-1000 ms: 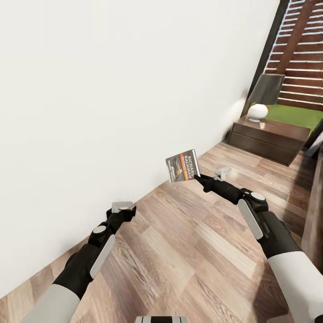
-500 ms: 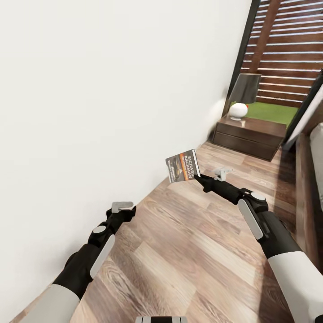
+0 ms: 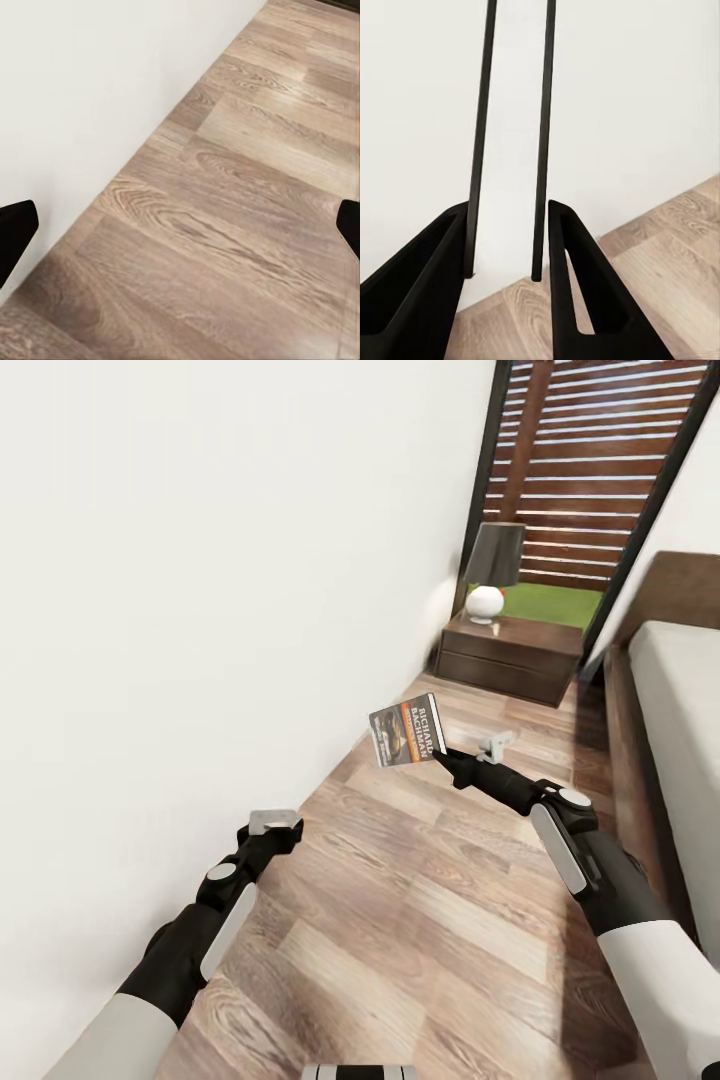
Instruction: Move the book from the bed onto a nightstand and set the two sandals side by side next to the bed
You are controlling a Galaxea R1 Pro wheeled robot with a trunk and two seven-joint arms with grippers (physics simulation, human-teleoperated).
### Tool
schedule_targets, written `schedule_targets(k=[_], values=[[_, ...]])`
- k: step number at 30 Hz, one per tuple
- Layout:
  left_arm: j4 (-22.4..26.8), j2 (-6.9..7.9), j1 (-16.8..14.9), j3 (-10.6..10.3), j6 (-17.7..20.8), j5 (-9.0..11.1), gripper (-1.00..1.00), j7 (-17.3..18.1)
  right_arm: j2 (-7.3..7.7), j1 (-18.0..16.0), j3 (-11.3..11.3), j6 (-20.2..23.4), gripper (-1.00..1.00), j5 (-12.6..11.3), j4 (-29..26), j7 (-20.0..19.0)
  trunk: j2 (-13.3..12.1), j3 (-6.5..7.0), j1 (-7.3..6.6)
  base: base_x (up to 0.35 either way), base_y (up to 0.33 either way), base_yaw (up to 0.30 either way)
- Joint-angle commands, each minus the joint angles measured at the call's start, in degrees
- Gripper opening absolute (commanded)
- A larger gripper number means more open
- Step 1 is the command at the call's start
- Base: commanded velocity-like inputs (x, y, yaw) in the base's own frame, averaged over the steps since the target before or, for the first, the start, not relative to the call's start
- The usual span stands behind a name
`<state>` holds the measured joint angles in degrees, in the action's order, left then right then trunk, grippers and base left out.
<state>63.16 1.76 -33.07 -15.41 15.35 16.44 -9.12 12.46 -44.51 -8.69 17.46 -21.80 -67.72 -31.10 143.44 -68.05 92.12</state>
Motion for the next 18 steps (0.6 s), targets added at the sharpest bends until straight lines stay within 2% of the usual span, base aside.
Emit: schedule_targets(k=[1,10,18], values=[[0.1,0.09,0.0,-0.2,0.2,0.6,1.0,-0.6,0.02,-0.1,-0.1,0.5,-1.0,-0.8,0.0,0.1,0.0,-0.05,-0.01,0.001,0.001,-0.271],[0.1,0.09,0.0,-0.2,0.2,0.6,1.0,-0.6,0.02,-0.1,0.0,0.5,-1.0,-0.8,0.0,0.1,0.0,-0.05,-0.01,0.024,0.007,-0.271],[0.1,0.09,0.0,-0.2,0.2,0.5,1.0,-0.6,0.02,-0.1,-0.1,0.5,-1.0,-0.8,0.0,0.1,0.0,0.27,-0.01,0.253,0.062,-0.252]])
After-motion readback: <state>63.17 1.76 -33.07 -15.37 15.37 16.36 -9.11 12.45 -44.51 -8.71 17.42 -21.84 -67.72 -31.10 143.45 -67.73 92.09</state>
